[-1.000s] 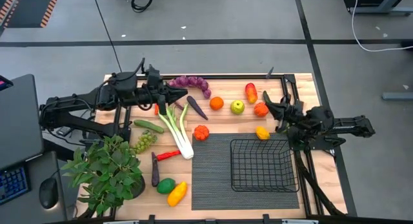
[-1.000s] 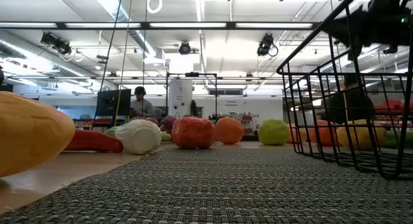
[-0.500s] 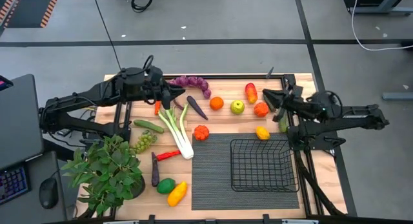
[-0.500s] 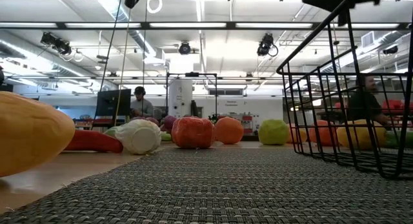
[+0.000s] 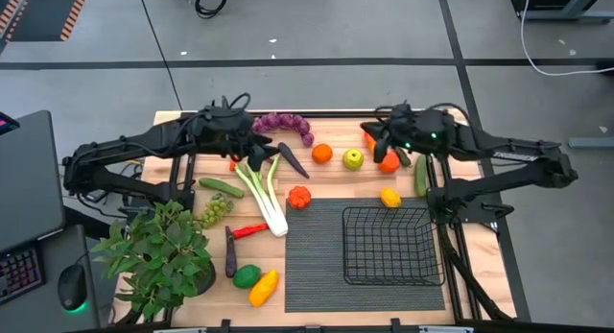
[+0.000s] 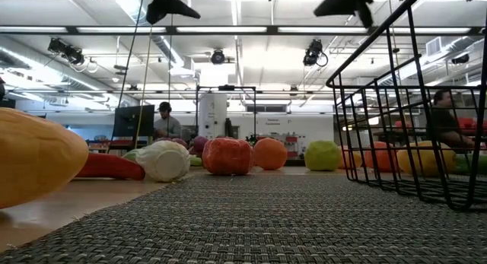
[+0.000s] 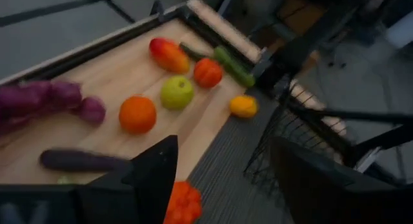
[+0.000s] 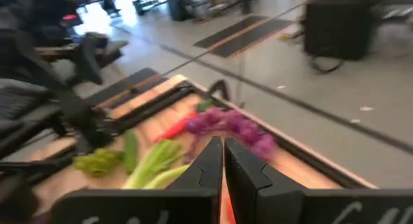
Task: Build produce basket
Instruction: Put the top eggplant into the wire basket
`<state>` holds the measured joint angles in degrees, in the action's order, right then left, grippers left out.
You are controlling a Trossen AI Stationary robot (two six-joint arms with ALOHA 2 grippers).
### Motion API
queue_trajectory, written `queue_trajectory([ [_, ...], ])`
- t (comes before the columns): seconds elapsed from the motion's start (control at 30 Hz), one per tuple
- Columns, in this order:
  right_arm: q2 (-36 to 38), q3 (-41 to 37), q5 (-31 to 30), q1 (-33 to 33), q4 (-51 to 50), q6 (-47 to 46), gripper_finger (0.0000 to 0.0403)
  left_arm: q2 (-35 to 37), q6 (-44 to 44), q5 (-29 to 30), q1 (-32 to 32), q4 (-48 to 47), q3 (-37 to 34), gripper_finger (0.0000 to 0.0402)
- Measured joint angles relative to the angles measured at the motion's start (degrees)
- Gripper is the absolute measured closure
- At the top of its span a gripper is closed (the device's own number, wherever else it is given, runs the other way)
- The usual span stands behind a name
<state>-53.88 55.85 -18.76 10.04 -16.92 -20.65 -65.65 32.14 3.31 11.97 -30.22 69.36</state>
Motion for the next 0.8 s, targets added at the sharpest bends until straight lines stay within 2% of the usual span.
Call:
queue_trajectory([
  [0.13, -5.00, 4.44, 5.60, 2.00, 5.74, 0.02, 0.0380, 0.00, 0.17, 0.04, -0.27, -0.02, 0.09, 0.0148],
  [0.33, -10.70, 8.69, 6.88, 3.78, 6.78, 0.21, 0.0380, 0.03, 0.25, -0.19, -0.44, 0.08, 0.07, 0.0153],
  [0.43, -12.05, 8.73, 6.84, 4.39, 8.83, 0.77, 0.0380, 0.03, 1.74, -0.69, -0.93, 0.33, 0.07, 0.0154],
  [0.63, -12.63, 8.75, 9.68, 4.40, 9.47, -9.69, 0.0380, 0.03, 5.33, -0.90, -1.35, 3.55, 0.07, 0.0154],
  [0.8, -12.63, 8.75, 11.46, 4.35, 9.71, -10.71, 0.0380, 0.05, 6.82, -0.81, -1.32, 8.27, 0.07, 0.0154],
])
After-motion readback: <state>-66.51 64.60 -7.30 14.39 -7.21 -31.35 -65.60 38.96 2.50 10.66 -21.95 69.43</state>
